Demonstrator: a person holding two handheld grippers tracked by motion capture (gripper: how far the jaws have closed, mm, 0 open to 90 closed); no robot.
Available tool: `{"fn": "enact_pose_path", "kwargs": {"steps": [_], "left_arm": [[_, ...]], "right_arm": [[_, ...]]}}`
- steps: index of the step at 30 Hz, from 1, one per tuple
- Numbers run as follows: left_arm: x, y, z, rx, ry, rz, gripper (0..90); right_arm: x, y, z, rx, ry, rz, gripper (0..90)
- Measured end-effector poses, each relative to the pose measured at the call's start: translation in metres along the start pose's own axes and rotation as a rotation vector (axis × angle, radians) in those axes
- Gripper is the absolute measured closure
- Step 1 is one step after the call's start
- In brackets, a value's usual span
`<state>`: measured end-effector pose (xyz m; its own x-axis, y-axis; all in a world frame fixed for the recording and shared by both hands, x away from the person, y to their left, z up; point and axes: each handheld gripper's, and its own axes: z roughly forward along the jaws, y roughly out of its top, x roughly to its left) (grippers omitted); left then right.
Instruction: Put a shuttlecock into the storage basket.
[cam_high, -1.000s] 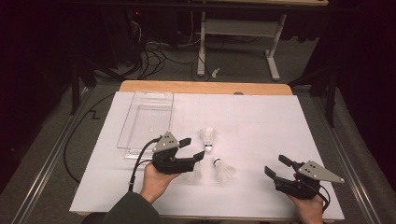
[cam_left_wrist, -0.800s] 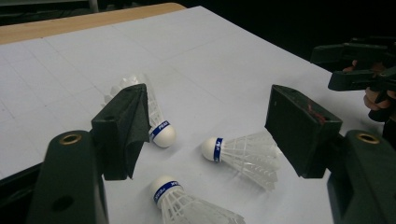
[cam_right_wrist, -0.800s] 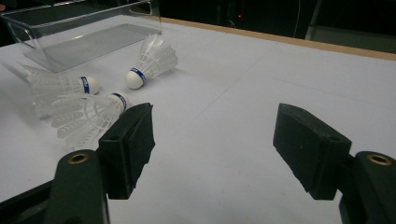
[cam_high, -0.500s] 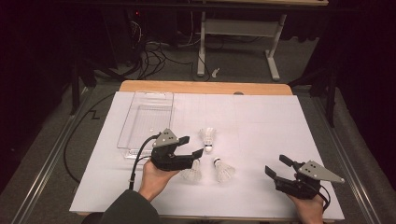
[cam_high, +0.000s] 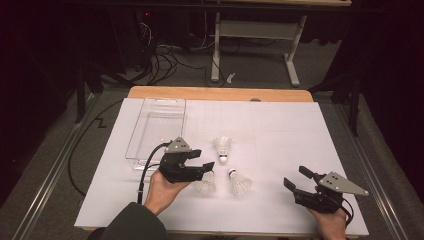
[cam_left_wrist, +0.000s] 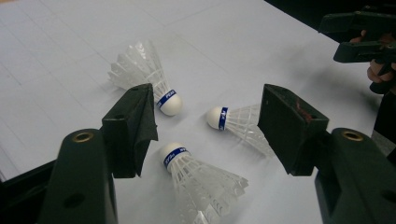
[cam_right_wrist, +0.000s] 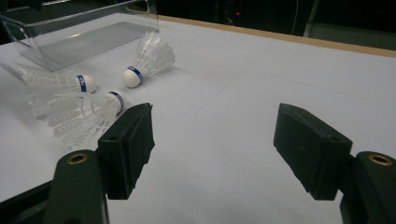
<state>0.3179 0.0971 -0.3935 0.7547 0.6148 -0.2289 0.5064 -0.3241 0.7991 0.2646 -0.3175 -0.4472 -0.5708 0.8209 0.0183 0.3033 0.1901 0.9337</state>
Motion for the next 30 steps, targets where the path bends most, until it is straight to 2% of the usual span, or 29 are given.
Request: {"fn": "enact_pose_path", "kwargs": {"steps": [6,8,11,13,21,25,30], "left_arm": [[0.001,0.0,0.0,0.049,0.031,0.013,40.2],[-0.001,0.003,-0.003,0.065,0.044,0.03,40.9],[0.0,0.007,-0.005,0.108,0.026,0.036,43.4],[0.0,0.008,-0.005,0.138,0.036,0.046,44.4],[0.002,0.008,-0.009,0.178,0.03,0.041,42.2],[0.003,0.008,-0.01,0.216,0.018,0.047,41.6],[0.0,0.009,-0.01,0.25,0.042,0.077,42.8]], "right_arm": [[0.0,0.0,0.0,-0.001,0.007,-0.005,28.9],[0.0,0.0,0.0,0.004,0.008,0.0,28.8],[0.0,0.0,0.0,0.005,0.008,-0.001,28.7],[0.0,0.0,0.0,0.004,0.011,-0.003,28.7],[0.0,0.0,0.0,0.005,0.012,-0.008,28.9],[0.0,0.0,0.0,0.004,0.012,-0.01,29.0],[0.0,0.0,0.0,0.005,0.013,-0.013,29.1]]}}
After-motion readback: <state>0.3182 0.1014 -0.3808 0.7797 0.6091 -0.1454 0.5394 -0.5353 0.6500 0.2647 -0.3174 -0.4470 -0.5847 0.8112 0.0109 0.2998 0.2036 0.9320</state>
